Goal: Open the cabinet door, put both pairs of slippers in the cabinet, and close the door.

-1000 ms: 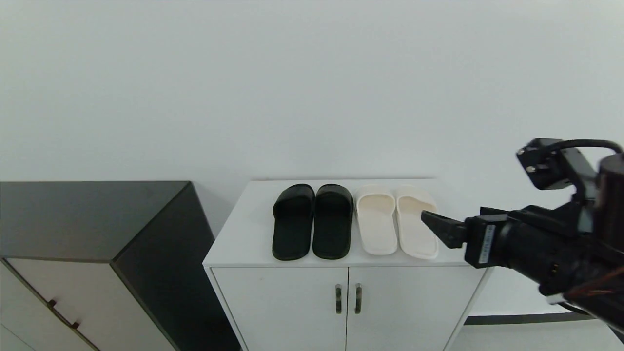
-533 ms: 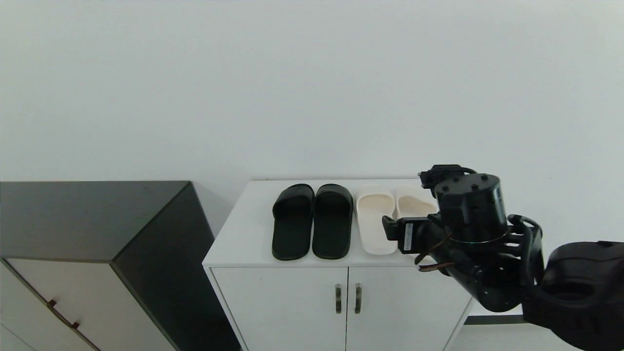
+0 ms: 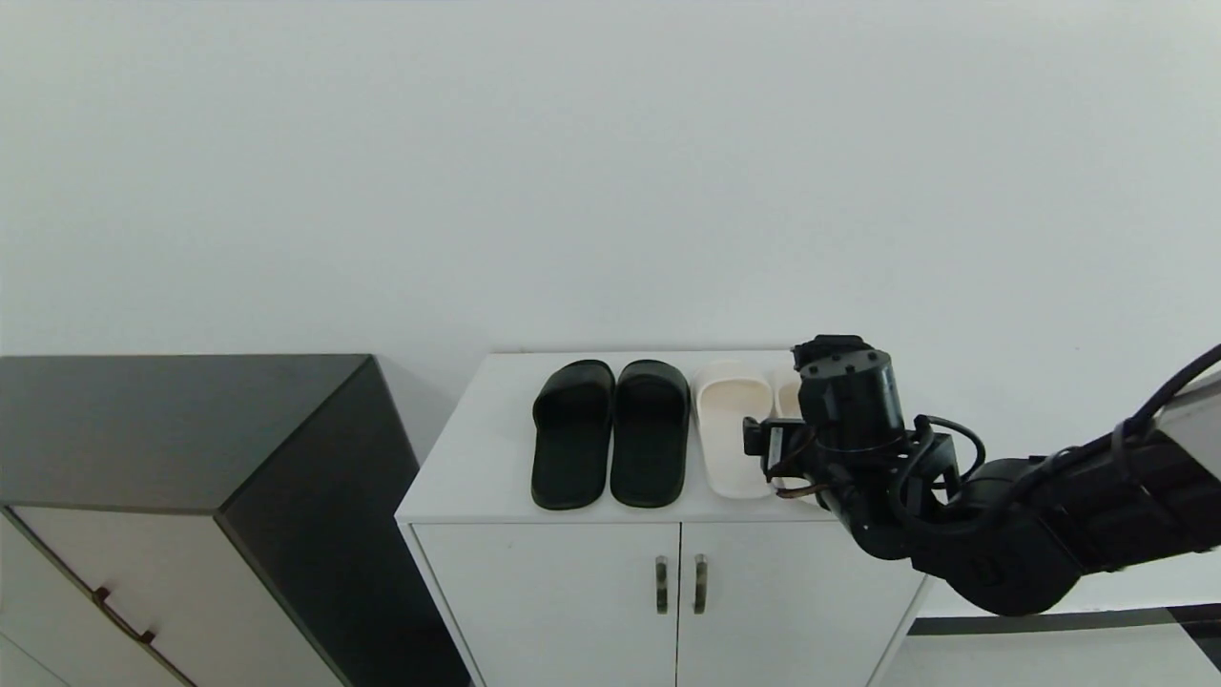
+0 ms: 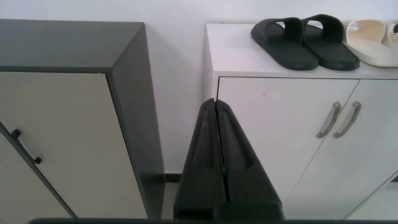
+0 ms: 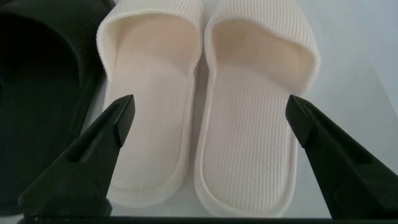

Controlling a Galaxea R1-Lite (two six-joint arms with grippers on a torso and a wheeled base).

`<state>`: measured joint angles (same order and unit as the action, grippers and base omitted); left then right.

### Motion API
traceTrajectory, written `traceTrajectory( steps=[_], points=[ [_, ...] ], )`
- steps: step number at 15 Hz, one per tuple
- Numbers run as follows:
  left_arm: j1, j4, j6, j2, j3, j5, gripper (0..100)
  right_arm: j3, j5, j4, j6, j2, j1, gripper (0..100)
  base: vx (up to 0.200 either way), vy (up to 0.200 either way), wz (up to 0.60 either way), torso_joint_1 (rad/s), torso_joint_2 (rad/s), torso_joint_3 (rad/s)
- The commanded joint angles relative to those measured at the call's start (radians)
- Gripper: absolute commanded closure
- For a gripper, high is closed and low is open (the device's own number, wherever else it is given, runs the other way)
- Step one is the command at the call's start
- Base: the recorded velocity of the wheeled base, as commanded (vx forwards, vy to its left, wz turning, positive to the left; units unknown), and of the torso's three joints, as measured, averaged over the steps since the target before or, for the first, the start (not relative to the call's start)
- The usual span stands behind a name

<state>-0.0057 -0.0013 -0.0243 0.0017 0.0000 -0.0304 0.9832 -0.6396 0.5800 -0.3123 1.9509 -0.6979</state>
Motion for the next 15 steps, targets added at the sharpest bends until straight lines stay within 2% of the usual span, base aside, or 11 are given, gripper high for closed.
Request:
traceTrajectory(
  steps=[1,6,13,15],
  points=[
    [0.0,0.0,0.0,0.0,0.0,0.0,100,0.046,0.006,0.0,0.001,0.056,0.015,0,0.0,0.0,0.0,0.0,0.0,0.0],
    [0.0,0.0,0.0,0.0,0.0,0.0,100,0.184,0.009,0.001,0.032,0.175,0.061,0,0.0,0.0,0.0,0.0,0.0,0.0],
    [0.001,0.0,0.0,0.0,0.0,0.0,100,0.273,0.049,0.026,0.062,0.252,0.095,0,0.0,0.0,0.0,0.0,0.0,0.0],
    [0.0,0.0,0.0,0.0,0.0,0.0,100,0.281,0.067,0.084,0.096,0.273,0.11,0,0.0,0.0,0.0,0.0,0.0,0.0]
  ],
)
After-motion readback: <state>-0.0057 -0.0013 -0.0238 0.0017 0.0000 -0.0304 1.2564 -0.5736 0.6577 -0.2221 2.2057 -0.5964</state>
